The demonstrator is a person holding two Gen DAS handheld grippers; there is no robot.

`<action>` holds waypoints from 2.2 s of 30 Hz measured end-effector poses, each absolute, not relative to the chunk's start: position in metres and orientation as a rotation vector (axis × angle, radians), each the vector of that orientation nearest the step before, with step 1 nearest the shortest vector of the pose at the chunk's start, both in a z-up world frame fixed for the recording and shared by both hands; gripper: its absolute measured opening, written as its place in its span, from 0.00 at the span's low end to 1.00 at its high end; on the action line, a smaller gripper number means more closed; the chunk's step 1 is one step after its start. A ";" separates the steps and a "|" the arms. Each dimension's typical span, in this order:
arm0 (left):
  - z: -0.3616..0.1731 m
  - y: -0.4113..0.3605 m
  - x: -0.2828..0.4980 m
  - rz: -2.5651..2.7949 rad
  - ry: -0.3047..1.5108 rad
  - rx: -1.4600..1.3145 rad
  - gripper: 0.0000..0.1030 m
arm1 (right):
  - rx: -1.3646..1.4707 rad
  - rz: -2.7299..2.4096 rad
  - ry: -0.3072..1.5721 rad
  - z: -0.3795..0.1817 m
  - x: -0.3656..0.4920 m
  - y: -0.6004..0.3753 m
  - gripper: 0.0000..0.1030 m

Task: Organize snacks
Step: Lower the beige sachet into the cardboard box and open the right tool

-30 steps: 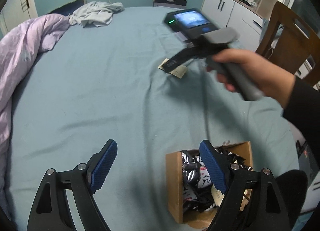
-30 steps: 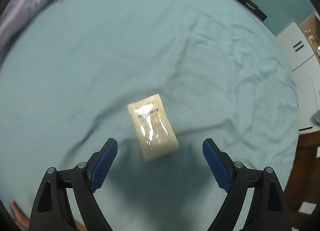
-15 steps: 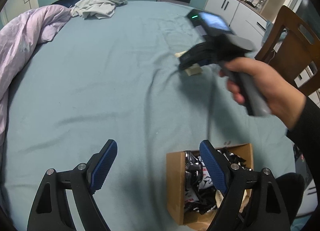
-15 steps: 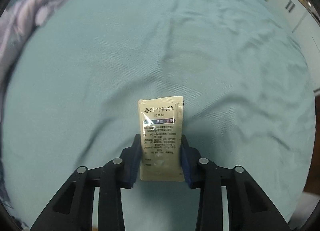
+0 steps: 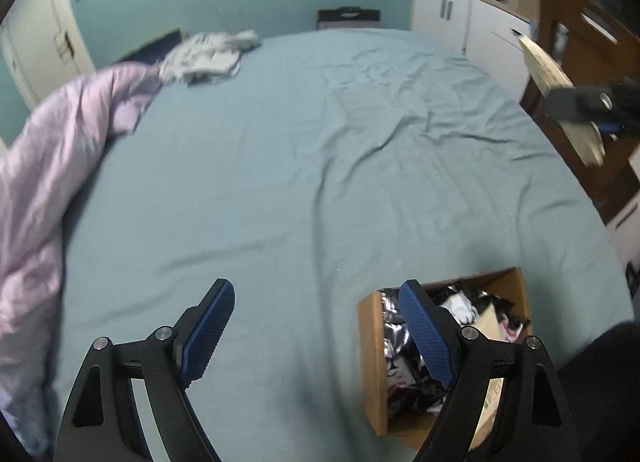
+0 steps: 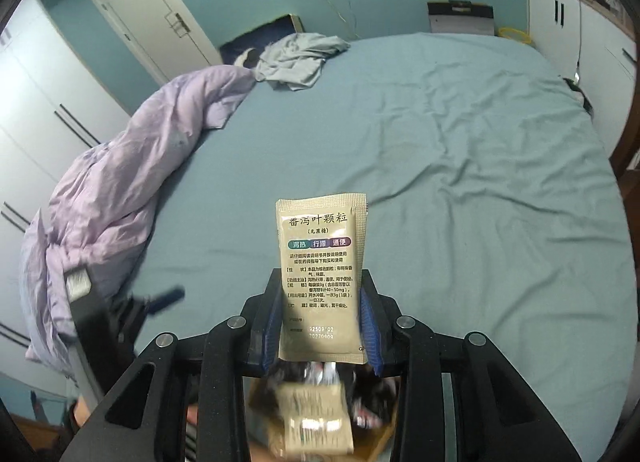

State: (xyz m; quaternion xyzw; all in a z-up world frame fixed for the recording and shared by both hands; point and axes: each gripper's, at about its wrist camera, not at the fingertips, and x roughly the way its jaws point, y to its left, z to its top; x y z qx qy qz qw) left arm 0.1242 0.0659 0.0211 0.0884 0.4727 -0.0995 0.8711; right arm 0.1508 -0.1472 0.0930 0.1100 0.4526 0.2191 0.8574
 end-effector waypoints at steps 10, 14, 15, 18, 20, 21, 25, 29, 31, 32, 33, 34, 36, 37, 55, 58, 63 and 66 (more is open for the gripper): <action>0.024 0.042 0.080 -0.296 0.952 0.299 0.89 | 0.174 0.345 0.964 0.035 0.073 -0.166 0.32; 0.020 0.044 0.069 -0.277 0.942 0.330 0.96 | 0.177 0.336 1.002 0.006 0.075 -0.141 0.32; 0.018 0.045 0.069 -0.270 0.945 0.329 0.96 | 0.174 0.334 1.011 0.001 0.078 -0.137 0.32; 0.014 0.045 0.068 -0.271 0.961 0.329 0.97 | 0.160 0.334 1.038 -0.010 0.081 -0.128 0.32; 0.013 0.045 0.070 -0.277 0.968 0.321 0.97 | 0.124 0.325 1.042 -0.010 0.081 -0.120 0.32; 0.012 0.045 0.070 -0.274 0.971 0.321 0.97 | 0.109 0.322 1.039 -0.012 0.081 -0.117 0.32; 0.007 0.048 0.077 -0.247 0.991 0.310 0.97 | 0.049 0.317 0.998 -0.018 0.085 -0.100 0.35; 0.001 0.052 0.081 -0.228 1.006 0.301 0.97 | 0.101 0.299 0.933 -0.019 0.080 -0.105 0.40; 0.002 0.052 0.082 -0.228 1.002 0.298 0.97 | 0.164 0.317 0.903 -0.014 0.078 -0.111 0.53; 0.002 0.052 0.083 -0.230 1.002 0.297 0.97 | 0.202 0.338 0.891 -0.013 0.076 -0.116 0.61; 0.002 0.051 0.083 -0.233 1.001 0.295 0.97 | 0.234 0.357 0.885 -0.009 0.075 -0.120 0.76; 0.002 0.050 0.083 -0.234 1.000 0.293 0.97 | 0.245 0.364 0.882 -0.008 0.074 -0.123 0.81; 0.002 0.050 0.083 -0.232 1.000 0.297 0.97 | 0.228 0.344 0.879 -0.002 0.070 -0.129 0.81; 0.001 0.049 0.083 -0.232 1.001 0.303 0.97 | 0.204 0.331 0.885 0.000 0.068 -0.131 0.81; -0.014 0.035 0.075 -0.231 1.026 0.415 0.97 | 0.016 0.219 0.986 -0.020 0.060 -0.115 0.82; -0.015 0.037 0.077 -0.218 1.035 0.411 0.97 | -0.006 0.210 0.965 -0.020 0.057 -0.112 0.82; -0.020 0.038 0.080 -0.204 1.065 0.409 0.97 | -0.004 0.216 0.974 -0.024 0.056 -0.112 0.82; -0.021 0.037 0.079 -0.200 1.066 0.416 0.97 | 0.012 0.218 0.978 -0.024 0.057 -0.114 0.81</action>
